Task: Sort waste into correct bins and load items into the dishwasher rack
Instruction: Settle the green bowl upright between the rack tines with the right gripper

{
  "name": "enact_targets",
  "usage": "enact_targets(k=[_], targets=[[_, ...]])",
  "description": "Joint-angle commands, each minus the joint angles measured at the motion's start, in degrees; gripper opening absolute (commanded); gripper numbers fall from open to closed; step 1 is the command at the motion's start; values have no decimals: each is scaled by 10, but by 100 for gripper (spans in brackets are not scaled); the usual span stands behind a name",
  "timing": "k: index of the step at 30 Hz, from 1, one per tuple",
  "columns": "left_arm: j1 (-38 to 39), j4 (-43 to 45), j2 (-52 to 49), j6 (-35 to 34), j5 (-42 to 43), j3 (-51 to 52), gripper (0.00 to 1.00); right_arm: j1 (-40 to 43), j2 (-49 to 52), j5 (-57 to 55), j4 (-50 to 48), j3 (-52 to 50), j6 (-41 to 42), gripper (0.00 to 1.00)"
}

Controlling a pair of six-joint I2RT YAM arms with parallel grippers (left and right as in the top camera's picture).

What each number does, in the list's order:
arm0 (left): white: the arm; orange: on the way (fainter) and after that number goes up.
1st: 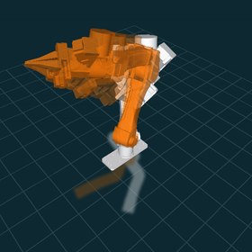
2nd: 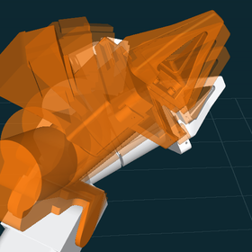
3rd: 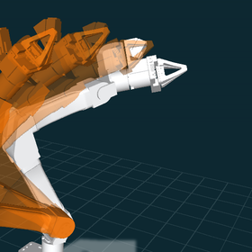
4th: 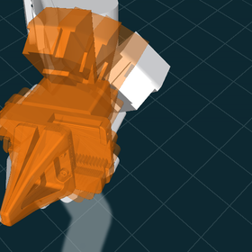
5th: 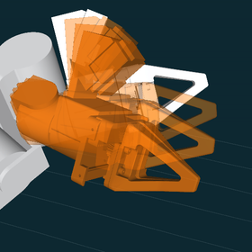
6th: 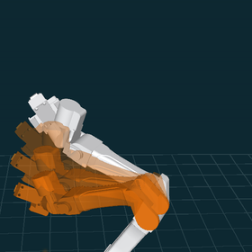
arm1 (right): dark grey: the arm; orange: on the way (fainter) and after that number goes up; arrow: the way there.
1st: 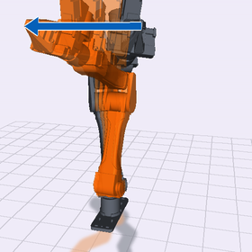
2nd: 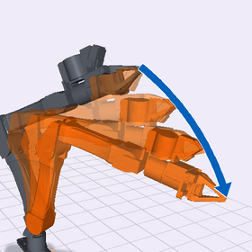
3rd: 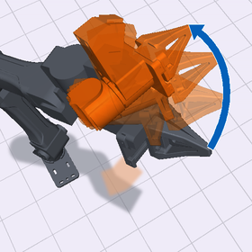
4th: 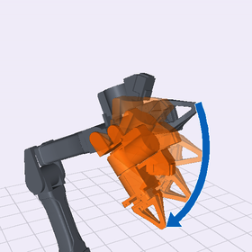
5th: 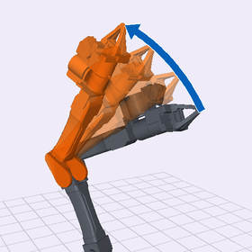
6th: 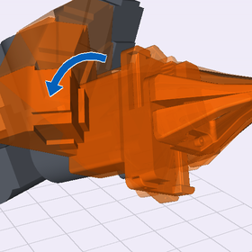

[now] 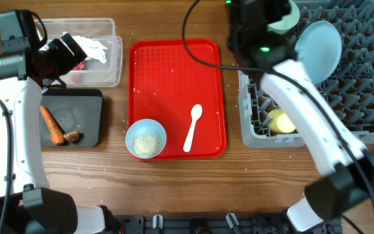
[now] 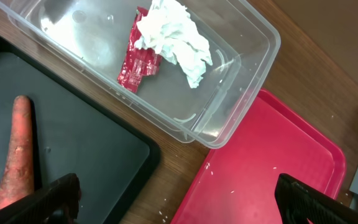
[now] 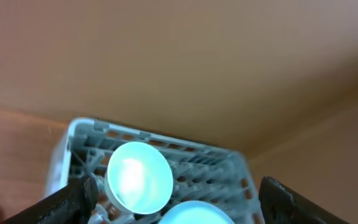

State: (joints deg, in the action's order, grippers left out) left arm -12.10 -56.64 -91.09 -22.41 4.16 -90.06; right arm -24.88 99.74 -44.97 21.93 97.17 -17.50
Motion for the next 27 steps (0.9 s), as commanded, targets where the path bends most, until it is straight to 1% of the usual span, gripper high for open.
enact_targets(k=[1,3,4,5,7,9,12,15,18,19,21,23,27], targets=[[-2,0,-2,-4,-2,2,100,51,-12,204,77,12,215,84],[-2,0,-2,-4,-2,2,100,84,-10,319,122,30,278,85],[-2,0,-2,-4,-2,2,100,97,-9,356,134,35,299,91],[-2,0,-2,-4,-2,2,100,114,-9,397,147,39,326,94],[-2,0,-2,-4,-2,2,100,153,-9,450,169,42,371,95],[-2,0,-2,-4,-1,2,100,178,-5,453,186,42,393,99],[-2,-5,-2,-4,-2,2,100,207,17,455,208,42,402,100],[-2,-9,-2,-4,-1,2,100,212,39,486,207,42,407,100],[-2,-11,-2,-4,-1,2,100,211,42,499,191,38,481,100],[-2,-11,-2,-4,-1,2,100,210,42,495,181,36,487,100],[-2,-11,-2,-4,-1,2,100,209,45,448,179,36,532,91],[-2,-11,-2,-4,-1,2,100,210,50,417,181,36,570,87],[-2,-16,-2,-4,-1,2,100,210,87,391,177,36,615,84]])
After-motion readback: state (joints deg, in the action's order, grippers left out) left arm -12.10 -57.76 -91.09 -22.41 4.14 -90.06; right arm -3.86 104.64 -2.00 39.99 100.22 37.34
